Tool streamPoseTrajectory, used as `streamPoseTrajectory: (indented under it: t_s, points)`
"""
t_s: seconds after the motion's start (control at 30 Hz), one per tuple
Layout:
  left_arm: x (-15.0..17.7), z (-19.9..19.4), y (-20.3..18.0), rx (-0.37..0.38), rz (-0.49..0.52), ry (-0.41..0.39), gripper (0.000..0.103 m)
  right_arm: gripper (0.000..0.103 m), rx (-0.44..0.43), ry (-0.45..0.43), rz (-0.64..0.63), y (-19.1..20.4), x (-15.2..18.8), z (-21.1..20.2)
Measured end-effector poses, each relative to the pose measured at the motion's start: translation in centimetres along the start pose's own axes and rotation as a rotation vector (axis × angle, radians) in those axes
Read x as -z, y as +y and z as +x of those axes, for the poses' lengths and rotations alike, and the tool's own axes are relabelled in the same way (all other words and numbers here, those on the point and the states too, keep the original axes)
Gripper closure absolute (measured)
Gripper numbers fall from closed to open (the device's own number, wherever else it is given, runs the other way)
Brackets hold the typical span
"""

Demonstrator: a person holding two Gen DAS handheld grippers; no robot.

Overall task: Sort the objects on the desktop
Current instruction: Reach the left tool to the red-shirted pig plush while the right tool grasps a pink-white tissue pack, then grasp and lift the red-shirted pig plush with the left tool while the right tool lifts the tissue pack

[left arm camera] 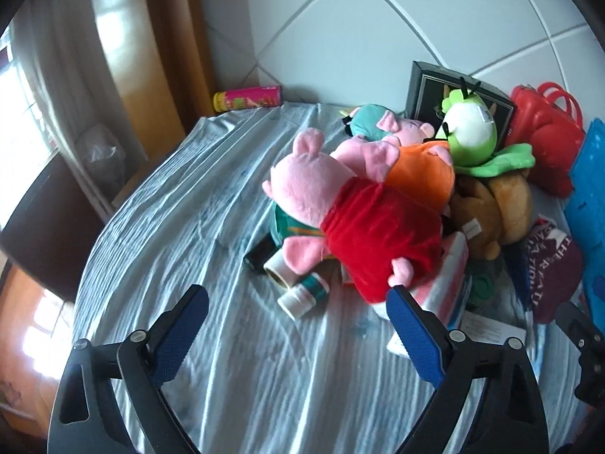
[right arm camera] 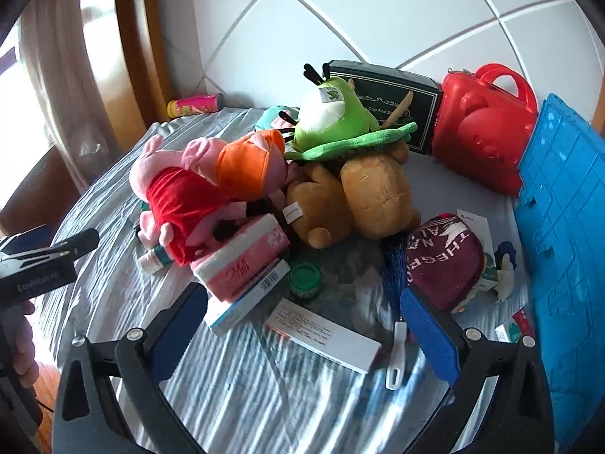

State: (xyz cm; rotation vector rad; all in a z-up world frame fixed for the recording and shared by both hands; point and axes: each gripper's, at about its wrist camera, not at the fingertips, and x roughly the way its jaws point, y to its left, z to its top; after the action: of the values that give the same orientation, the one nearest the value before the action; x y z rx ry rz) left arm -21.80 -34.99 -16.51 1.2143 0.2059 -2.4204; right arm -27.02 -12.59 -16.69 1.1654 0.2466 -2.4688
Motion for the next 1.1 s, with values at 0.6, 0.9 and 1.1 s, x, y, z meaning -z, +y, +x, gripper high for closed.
streamPoseTrajectory:
  t_s: [0.6, 0.9, 1.1]
  points:
    - [-4.1, 13.5, 3.5, 0.035, 0.131, 0.12, 0.021, 0.0, 0.241, 0.117, 0.05, 4.4, -8.1, 16.5]
    - [-8.6, 14.1, 6.4, -0.002, 0.063, 0.06, 0.025, 0.0, -0.047, 0.315, -0.079, 12.1, -2.5, 18.7]
    - [-7.8, 9.3, 4.7, 0.143, 0.097, 0.03, 0.023, 0.0, -0.063, 0.309, -0.031, 11.0, -1.9, 17.0]
